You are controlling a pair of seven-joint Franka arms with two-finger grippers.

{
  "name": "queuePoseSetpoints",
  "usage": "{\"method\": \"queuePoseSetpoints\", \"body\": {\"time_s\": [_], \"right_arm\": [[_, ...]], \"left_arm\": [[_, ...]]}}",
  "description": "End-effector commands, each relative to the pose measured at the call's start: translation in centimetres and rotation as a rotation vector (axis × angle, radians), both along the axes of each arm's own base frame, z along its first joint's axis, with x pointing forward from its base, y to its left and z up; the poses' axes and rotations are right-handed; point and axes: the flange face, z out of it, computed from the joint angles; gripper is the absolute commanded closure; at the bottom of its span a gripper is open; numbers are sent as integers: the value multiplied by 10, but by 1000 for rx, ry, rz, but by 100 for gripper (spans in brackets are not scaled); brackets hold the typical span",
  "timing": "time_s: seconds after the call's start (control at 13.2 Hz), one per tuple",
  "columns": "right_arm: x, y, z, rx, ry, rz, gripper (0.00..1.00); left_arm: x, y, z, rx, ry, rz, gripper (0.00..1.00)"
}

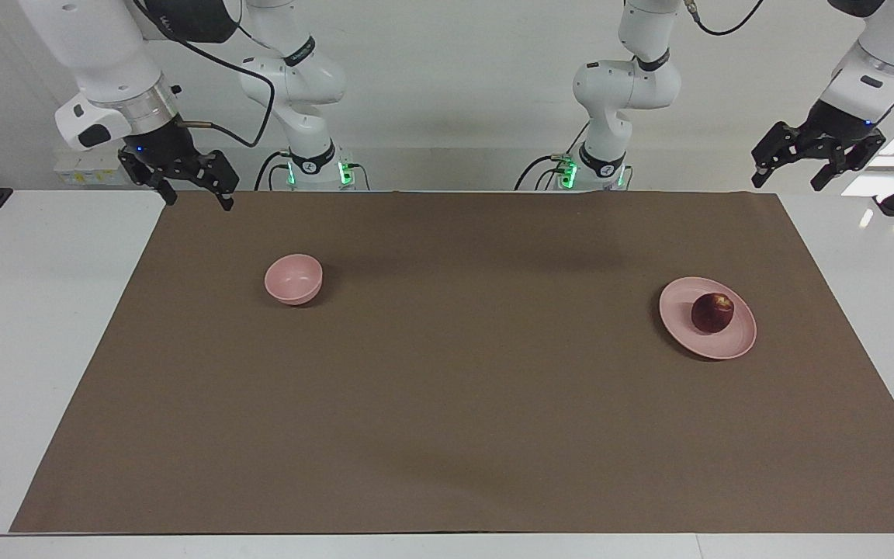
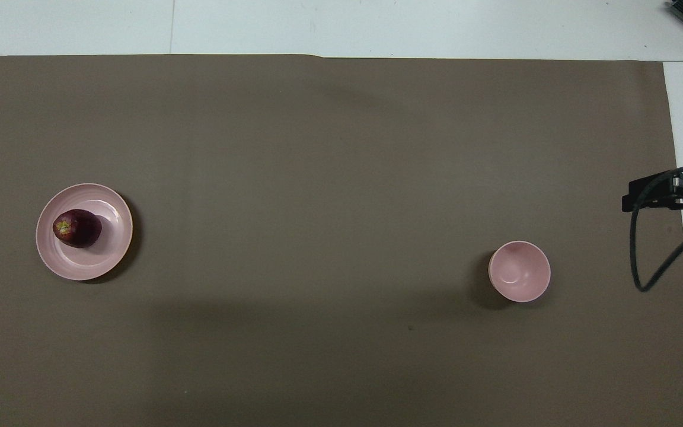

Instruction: Move apple from plate to bowl

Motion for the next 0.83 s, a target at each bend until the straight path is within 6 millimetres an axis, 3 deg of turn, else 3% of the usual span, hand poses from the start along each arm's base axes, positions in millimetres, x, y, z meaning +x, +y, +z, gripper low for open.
{"method": "queuePoseSetpoints", "body": {"time_s": [0.0,0.75], "right_arm": [[-7,1,1,20,-1,-15,0],[-8,3,0,4,4,-6,0]], "left_arm": [[-6,-2,1,13,-14,-3,0],[-4,-11,1,5,-36,-25,0]]}}
